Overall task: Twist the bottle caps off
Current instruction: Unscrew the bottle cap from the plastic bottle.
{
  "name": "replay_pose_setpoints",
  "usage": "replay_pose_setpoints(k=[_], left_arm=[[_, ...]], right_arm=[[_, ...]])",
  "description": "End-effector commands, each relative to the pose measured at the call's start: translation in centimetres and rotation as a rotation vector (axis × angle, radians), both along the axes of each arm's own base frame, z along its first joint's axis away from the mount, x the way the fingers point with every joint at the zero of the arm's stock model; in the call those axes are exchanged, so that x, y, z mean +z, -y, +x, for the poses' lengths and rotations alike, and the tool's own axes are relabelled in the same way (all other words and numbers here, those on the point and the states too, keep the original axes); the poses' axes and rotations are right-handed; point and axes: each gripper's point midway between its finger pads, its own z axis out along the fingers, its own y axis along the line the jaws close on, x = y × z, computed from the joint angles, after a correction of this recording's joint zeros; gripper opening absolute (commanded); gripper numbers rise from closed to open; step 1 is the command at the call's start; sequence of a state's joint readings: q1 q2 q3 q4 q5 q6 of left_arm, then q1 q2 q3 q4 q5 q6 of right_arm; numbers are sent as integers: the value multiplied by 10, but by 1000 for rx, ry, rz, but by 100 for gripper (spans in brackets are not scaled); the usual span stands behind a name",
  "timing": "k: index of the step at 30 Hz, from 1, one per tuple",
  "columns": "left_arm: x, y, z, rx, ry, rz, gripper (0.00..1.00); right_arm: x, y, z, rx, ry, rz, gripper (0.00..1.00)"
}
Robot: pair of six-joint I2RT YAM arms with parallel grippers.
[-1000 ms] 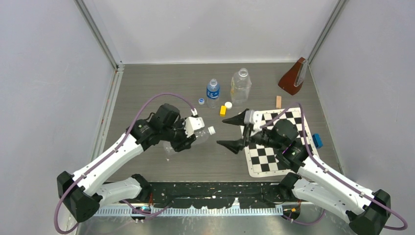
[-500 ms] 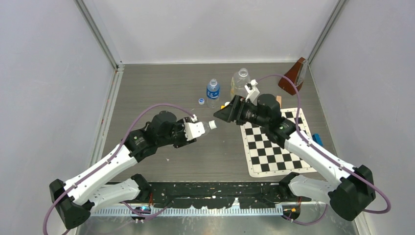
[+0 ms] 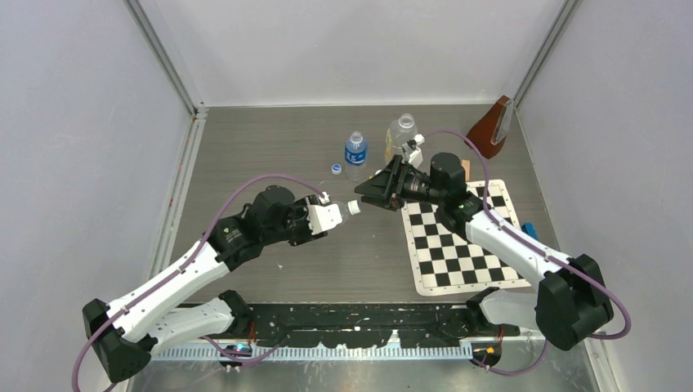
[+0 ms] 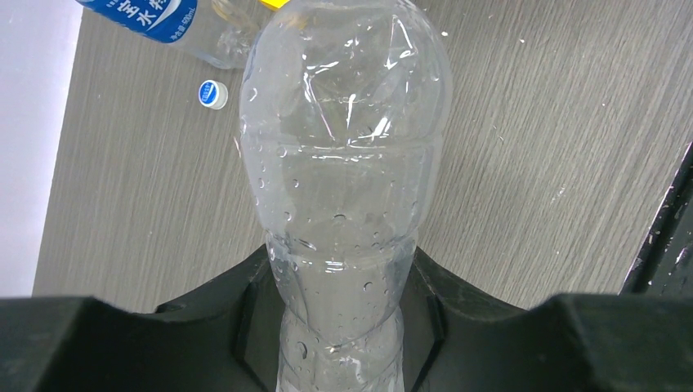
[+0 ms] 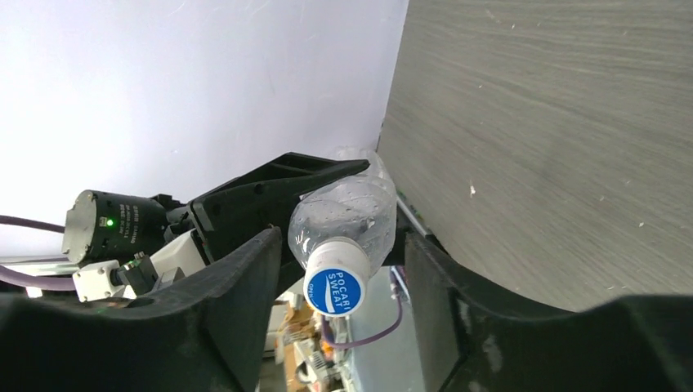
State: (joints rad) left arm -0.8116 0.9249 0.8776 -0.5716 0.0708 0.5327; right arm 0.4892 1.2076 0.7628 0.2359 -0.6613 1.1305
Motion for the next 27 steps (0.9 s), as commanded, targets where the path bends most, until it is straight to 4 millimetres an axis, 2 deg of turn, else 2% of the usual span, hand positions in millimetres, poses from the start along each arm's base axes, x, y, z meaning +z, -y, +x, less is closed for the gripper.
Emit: replay_pose_setpoints(k=[1,5,16,20,24,25,27], left_arm=[[17,7,6,-6,62,-49,0],[17,6,6,-3,68,-54,0],[16,7,7,-1,62,-51,0],[14,8,6,-5,55,-52,0],[14,10,3,-21,42,-62,0],[14,12,0,-35,32,-67,0],[13,17,-10,-80,-2,-82,0]], right_arm=[[22,-9,-5,76,28,78,59],[16,-11,-10,113,11,66,56],[18,-18,-31,219,37,67,49],[16,-20,-34,238,51,62,39],[11,-19,-32,239,92,31,17],[11,-19,-32,243,115,22,7],[7,-16,-34,263,213,-19,1]])
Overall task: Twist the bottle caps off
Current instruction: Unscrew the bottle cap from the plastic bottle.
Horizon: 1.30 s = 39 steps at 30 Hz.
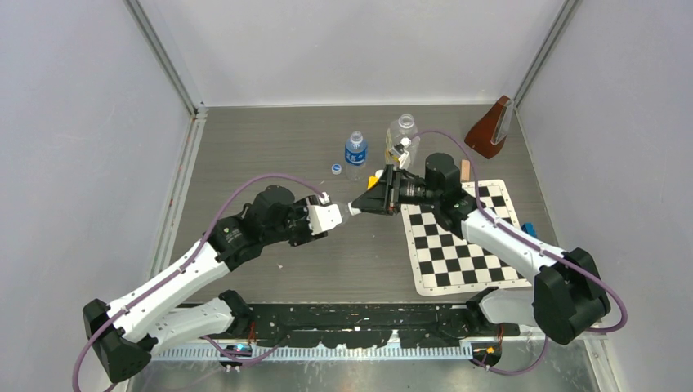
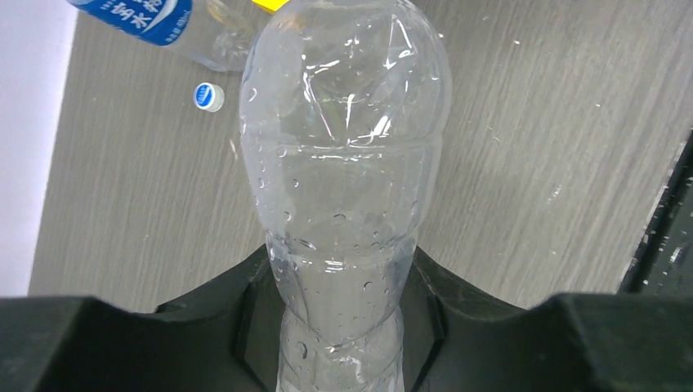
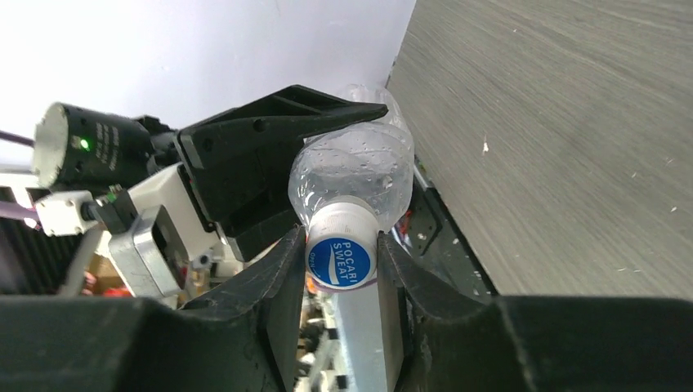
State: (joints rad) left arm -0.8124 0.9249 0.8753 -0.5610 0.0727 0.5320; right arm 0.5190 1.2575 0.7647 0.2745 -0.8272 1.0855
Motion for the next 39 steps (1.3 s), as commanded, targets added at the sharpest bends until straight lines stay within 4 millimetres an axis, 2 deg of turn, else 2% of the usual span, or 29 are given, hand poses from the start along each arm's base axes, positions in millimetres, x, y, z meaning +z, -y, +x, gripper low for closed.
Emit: replay_pose_setpoints(k=[1,2,3,4,5,6,7,8,9,10,12,14,15,16,17,20,22,23,24,26,28,29,30,31,35,39], left_arm=[[12,18,-17,-111,-31,-83,0],[9,21,-26,-150,-65,-87,0],[9,26,-34,-193,-93,-100,0],[6,28,-43,-230,-133,-102,0],[6,32,-53,-272,-170,-112,0],[5,34,-59,-301,-201,-116,0],[7,36,-64,-325,-225,-119,0],[7,38,-70,-349,-248,-119,0],[7,39,-75,-373,-270,-118,0],[8,39,-79,-391,-287,-118,0],[10,40,-88,-435,-320,-121,0],[13,41,-96,-467,-348,-133,0],[14,41,-98,-478,-355,-135,0],[13,37,-98,-464,-350,-121,0],[11,35,-94,-444,-335,-111,0],[6,27,-70,-322,-248,-80,0],[3,18,-48,-218,-171,-48,0],[3,15,-40,-186,-140,-36,0],[3,11,-35,-165,-113,-25,0],[5,9,-27,-136,-77,-22,0],[7,8,-22,-117,-54,-24,0],[7,8,-20,-109,-47,-22,0],[8,7,-18,-98,-38,-20,0],[8,6,-16,-89,-31,-17,0],[11,3,-11,-61,3,-21,0],[16,4,-9,-58,23,-40,0]], right_arm=[[11,2,-6,78,309,-38,1],[5,5,-7,97,429,-66,1],[11,9,-9,104,555,-65,1],[1,12,-12,123,667,-84,1],[16,16,-19,133,817,-49,0],[3,20,-23,168,979,-65,0],[18,23,-35,204,1175,-14,1],[6,27,-36,230,1411,-36,0],[10,31,-43,243,1552,-31,0],[7,33,-38,250,1715,-71,0],[16,36,-22,214,1797,-170,0],[19,37,-14,222,1871,-216,10],[21,36,-16,224,1888,-199,25],[23,35,-21,186,1878,-148,50],[27,35,-23,178,1887,-132,57],[34,35,-33,158,1806,-78,65],[45,38,-33,62,1681,-38,70],[51,40,-27,-7,1621,-42,74],[55,41,-28,-51,1506,-4,75],[65,47,-10,-215,1268,10,77],[68,50,0,-296,1050,26,78],[73,50,0,-309,953,54,78],[68,49,2,-308,884,46,78],[71,47,-1,-303,806,75,78],[65,37,-4,-253,595,108,75],[44,23,-3,-183,483,37,72]])
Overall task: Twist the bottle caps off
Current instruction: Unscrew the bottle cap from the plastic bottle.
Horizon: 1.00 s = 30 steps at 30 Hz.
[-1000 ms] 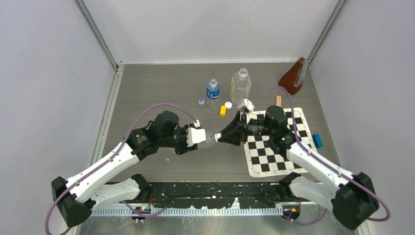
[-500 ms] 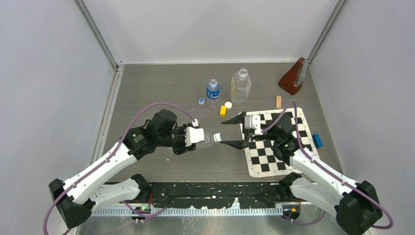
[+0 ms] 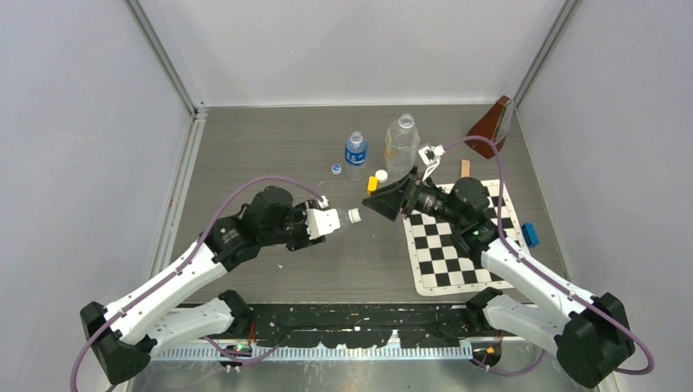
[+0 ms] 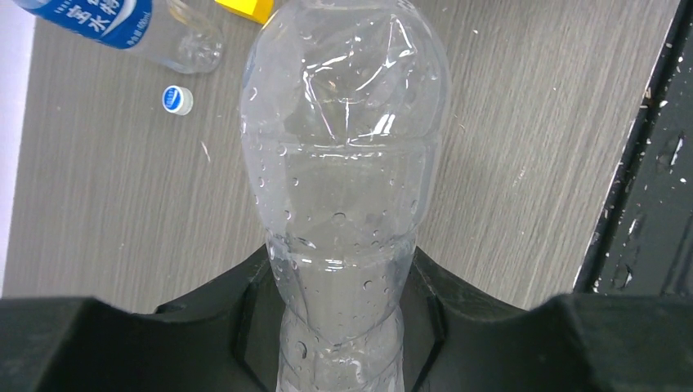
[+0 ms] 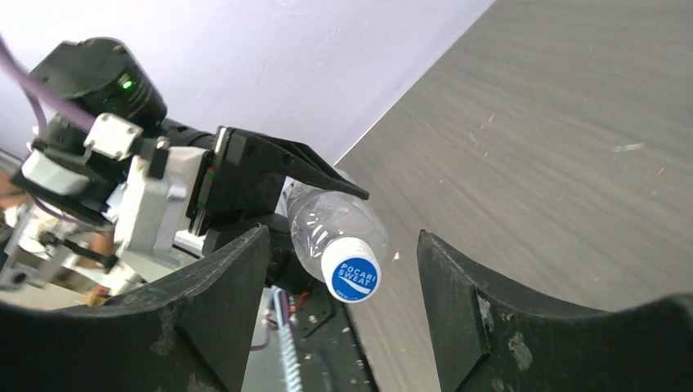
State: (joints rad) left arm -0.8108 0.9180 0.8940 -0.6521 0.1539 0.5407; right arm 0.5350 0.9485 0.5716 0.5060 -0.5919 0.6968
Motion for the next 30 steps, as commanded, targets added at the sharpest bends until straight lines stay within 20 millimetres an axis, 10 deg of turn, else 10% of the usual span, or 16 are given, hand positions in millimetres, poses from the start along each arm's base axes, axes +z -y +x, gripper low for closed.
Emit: replay_pose_setpoints(k=[1,12,19,30], left_arm=[[23,5,11,10,97,-64,0],[24,7,11,12,98,-78,0],[29,4,11,24,120,-96,0],[28,3,11,39,112,-102,0]], right_arm=[[0,-14,-1,34,-192,-2,71],[-32,-34,-3,92,-285,-138,61],[-78,-18,-8,52,-315,-269,61],[-96,-4,-17,24,-293,-291,61]])
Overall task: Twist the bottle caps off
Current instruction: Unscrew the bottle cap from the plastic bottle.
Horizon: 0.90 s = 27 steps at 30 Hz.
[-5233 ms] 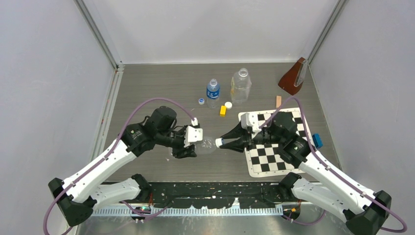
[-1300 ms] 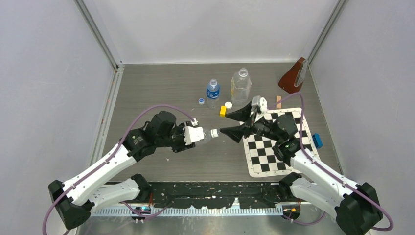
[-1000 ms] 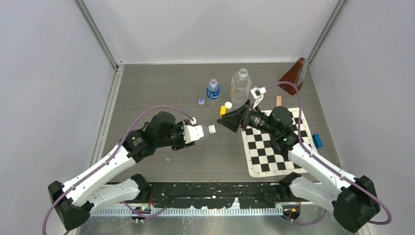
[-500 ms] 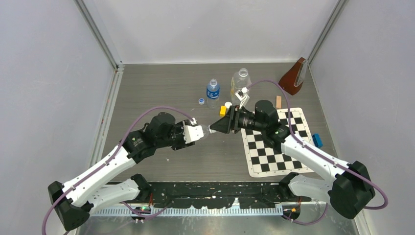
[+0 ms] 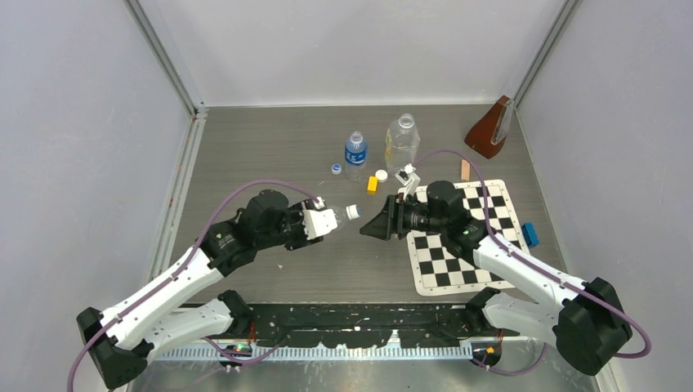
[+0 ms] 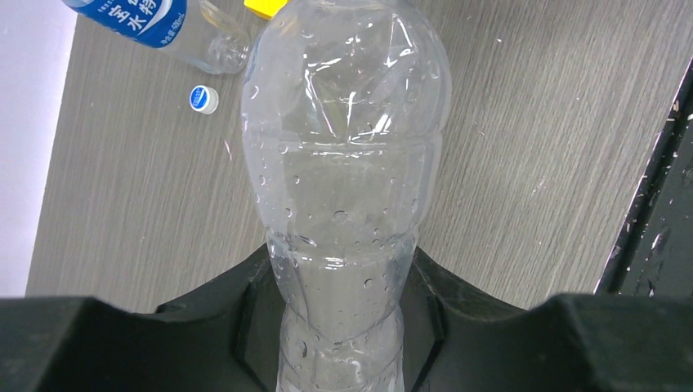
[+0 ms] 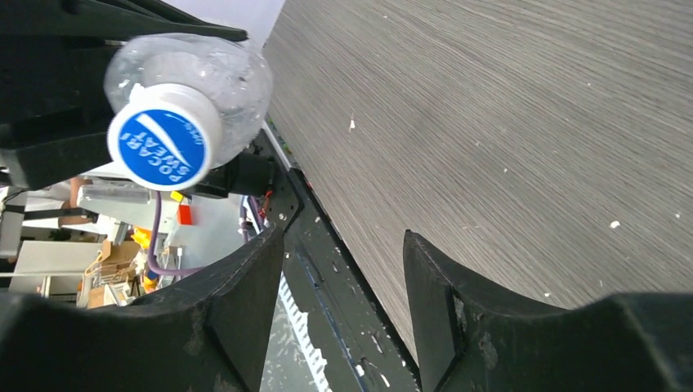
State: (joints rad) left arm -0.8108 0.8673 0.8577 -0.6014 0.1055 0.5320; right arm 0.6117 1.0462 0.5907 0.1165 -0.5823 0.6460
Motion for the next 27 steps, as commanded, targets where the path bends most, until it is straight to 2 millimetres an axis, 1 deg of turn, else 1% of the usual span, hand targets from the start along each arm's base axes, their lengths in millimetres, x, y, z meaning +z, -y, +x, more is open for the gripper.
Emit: replay_pose_setpoints(k=[1,2,6,9,10,14,17,19,25,27], left_arm=[[22,8,4,-6,55,-70,0],[22,8,4,-6,54,-67,0],[20,7,5,-4,49,-54,0],[18,7,4,-7,44,-48,0],[17,7,4,-9,41,-47,0],[16,9,3,-18,33,-45,0],[16,8,3,-19,32,-42,0],[17,8,3,-19,34,-44,0],[19,9,2,-25,39,-55,0],[20,9,1,-27,39,-58,0]], right_arm=[[7,6,7,-34,58,-15,61],[10,5,7,-35,48,-2,61],[45,-4,2,-7,42,103,63],[70,-8,-2,20,37,169,71],[81,-10,-2,17,21,194,73],[106,-16,1,21,-15,261,77],[111,-20,4,20,-50,282,80],[109,-23,7,19,-76,278,80],[95,-31,15,22,-141,261,74],[92,-32,18,19,-149,255,69]])
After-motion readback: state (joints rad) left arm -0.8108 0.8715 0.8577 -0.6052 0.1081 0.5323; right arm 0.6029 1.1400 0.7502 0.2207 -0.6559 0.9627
